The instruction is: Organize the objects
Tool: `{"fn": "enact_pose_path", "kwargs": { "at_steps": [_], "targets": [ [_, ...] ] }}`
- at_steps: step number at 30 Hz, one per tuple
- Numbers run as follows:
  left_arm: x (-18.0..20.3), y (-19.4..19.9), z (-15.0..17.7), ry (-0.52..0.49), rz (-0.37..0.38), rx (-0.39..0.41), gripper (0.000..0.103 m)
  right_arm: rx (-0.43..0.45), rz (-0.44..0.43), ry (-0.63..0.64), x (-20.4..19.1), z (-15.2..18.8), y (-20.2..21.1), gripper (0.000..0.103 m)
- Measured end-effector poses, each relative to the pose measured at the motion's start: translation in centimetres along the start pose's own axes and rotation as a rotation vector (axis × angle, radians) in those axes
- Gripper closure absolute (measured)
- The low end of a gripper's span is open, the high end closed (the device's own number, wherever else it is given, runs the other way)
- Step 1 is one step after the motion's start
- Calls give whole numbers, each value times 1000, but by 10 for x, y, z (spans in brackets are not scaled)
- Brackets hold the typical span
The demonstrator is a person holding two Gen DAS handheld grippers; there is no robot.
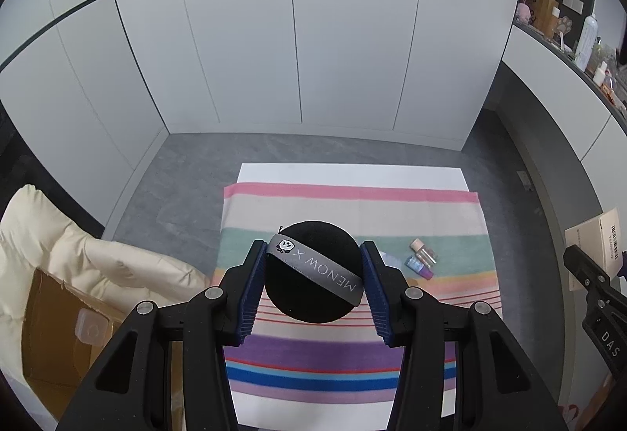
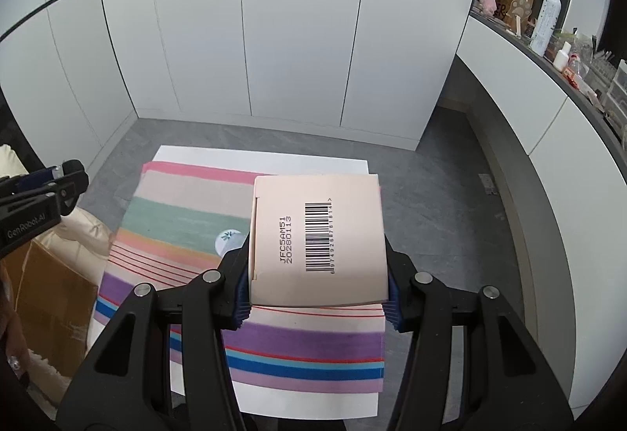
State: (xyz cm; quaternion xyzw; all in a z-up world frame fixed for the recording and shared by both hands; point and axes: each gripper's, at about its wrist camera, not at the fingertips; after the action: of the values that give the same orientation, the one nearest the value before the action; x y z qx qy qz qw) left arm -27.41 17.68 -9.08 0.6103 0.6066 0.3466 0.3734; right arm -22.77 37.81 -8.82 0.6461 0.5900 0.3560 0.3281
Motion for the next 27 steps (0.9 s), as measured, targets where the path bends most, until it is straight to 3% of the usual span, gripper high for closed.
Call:
{"fn": "enact_pose_path", "kwargs": {
  "at_steps": [11,18,27],
  "targets": [
    [-11,22,24,18,43,-26,54,-22,-16,-9,8,14,9,49],
    [-16,60,68,-22,8,32,54,-24,-23,-4,5,44,28,49],
    [-25,81,128,-25,16,-1,54,-23,-58,-22,-7,92,55,49]
  ]
}}
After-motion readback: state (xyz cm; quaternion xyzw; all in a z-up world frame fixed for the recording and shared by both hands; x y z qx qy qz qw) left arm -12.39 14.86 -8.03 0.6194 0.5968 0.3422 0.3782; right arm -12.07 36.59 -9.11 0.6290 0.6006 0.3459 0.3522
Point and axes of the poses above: each gripper's, at about its wrist camera, not at the fingertips, and y roughly against the way its jaws point, x to its right, z to its underside, and after that the axes turned 7 degrees about -x, right-handed
